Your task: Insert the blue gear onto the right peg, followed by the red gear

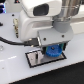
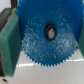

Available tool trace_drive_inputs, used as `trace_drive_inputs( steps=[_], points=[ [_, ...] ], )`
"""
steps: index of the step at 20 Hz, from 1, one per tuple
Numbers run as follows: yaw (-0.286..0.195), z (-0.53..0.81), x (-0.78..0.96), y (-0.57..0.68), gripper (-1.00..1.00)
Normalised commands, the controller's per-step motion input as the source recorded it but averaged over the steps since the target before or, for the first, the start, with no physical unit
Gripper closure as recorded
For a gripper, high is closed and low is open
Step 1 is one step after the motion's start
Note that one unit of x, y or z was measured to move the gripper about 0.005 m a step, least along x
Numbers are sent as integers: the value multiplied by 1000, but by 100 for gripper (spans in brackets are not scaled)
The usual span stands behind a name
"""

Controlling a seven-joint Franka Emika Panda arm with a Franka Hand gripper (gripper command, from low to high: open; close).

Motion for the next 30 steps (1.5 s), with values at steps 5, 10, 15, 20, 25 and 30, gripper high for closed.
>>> trace_drive_inputs(
  steps=[5,10,15,20,25,30],
  points=[
    [0,-181,114,1,100],
    [0,74,34,98,-100],
    [0,435,-94,151,-100],
    [0,362,-392,66,-100],
    [0,165,-652,147,-100],
    [0,35,-821,168,-100]
  ],
)
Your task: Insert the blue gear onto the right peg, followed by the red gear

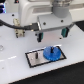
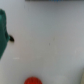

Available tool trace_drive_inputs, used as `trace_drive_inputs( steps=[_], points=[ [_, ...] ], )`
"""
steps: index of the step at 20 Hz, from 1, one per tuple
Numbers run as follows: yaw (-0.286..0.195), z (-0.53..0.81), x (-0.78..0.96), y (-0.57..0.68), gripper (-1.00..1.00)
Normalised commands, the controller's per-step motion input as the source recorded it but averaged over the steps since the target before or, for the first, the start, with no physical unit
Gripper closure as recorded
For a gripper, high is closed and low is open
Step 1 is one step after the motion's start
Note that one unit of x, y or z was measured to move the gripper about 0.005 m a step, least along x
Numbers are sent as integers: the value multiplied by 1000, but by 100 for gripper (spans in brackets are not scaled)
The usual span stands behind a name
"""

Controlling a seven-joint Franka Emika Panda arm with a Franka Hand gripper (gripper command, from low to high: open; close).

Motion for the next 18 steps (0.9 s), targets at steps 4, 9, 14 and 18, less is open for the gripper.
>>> trace_drive_inputs(
  steps=[4,9,14,18],
  points=[
    [0,0,-861,186,-100],
    [0,-61,-779,187,-100],
    [0,-203,-646,199,-100],
    [0,-268,-484,201,-100]
  ],
)
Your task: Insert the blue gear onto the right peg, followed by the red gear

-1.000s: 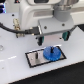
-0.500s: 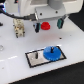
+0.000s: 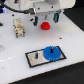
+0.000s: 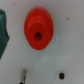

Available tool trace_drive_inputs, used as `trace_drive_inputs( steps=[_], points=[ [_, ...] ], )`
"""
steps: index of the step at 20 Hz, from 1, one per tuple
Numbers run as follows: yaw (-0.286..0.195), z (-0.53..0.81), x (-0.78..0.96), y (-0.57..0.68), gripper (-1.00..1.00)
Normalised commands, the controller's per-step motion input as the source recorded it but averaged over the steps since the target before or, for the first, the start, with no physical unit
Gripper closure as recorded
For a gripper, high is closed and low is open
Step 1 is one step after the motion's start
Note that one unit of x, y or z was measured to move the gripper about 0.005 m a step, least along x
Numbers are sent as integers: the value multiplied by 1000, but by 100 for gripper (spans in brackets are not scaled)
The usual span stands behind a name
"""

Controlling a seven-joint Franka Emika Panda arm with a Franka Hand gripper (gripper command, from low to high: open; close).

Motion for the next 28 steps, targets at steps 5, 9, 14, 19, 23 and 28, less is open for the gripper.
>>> trace_drive_inputs(
  steps=[5,9,14,19,23,28],
  points=[
    [0,-302,-195,158,-100],
    [0,-278,-176,113,-100],
    [0,-303,-219,87,-100],
    [0,-327,-257,85,-100],
    [0,-242,-274,98,100],
    [0,21,-142,134,100]
  ],
)
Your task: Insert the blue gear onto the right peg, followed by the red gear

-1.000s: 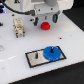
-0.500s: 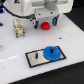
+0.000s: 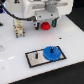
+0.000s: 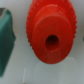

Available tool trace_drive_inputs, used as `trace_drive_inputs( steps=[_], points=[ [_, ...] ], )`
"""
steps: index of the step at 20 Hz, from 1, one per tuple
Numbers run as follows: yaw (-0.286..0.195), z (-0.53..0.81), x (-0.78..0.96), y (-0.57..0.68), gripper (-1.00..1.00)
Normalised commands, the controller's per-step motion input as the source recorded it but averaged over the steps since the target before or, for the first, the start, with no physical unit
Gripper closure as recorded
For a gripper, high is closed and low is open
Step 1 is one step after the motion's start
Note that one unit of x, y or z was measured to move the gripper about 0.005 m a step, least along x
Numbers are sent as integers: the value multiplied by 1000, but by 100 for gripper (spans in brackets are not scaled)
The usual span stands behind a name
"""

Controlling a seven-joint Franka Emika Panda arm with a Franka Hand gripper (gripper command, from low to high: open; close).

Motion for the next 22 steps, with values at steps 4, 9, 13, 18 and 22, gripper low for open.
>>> trace_drive_inputs(
  steps=[4,9,13,18,22],
  points=[
    [0,187,-30,96,100],
    [0,504,195,149,100],
    [0,604,509,38,100],
    [0,638,668,5,100],
    [0,644,684,0,100]
  ],
)
